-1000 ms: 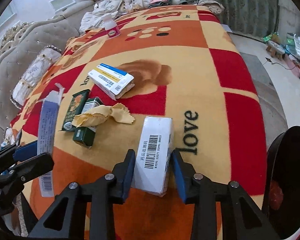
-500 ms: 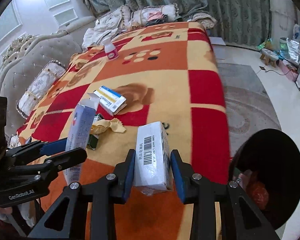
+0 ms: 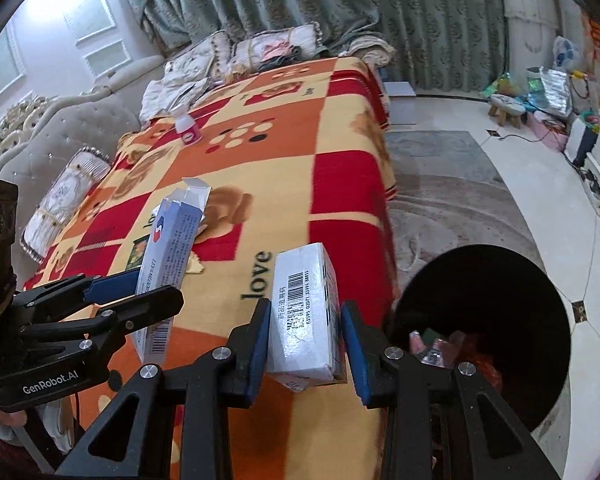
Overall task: Collect trash
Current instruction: 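Carry both boxes over the black bin and open both tools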
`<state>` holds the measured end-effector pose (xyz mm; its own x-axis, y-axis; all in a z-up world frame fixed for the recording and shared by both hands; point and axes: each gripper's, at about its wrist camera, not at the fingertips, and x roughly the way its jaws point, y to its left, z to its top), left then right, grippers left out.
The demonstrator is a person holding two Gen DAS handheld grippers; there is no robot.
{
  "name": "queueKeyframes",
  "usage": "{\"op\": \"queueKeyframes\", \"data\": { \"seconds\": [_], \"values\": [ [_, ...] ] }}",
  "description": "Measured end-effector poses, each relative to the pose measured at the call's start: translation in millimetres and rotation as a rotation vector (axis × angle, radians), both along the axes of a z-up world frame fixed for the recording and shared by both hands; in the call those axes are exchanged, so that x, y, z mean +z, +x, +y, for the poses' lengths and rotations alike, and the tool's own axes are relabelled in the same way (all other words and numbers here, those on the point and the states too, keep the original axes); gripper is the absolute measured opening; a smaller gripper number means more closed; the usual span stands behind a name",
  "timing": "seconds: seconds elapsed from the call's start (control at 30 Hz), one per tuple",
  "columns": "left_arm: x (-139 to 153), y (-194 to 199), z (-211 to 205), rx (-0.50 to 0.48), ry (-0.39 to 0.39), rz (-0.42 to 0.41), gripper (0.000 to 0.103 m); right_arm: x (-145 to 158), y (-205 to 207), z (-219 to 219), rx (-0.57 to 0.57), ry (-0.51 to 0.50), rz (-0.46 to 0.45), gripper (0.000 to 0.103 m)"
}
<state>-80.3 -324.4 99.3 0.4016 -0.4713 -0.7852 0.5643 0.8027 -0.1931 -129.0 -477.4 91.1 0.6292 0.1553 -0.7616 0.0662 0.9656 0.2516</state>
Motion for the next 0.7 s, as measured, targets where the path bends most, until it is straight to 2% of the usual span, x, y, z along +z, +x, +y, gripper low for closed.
{"op": "queueKeyframes", "data": {
  "seconds": [0.7],
  "values": [
    [-11,-11,-91,-0.135,-0.002,0.038,0.045,-15,-35,-79,-0.163,0.011,0.03,0.034]
  ]
}}
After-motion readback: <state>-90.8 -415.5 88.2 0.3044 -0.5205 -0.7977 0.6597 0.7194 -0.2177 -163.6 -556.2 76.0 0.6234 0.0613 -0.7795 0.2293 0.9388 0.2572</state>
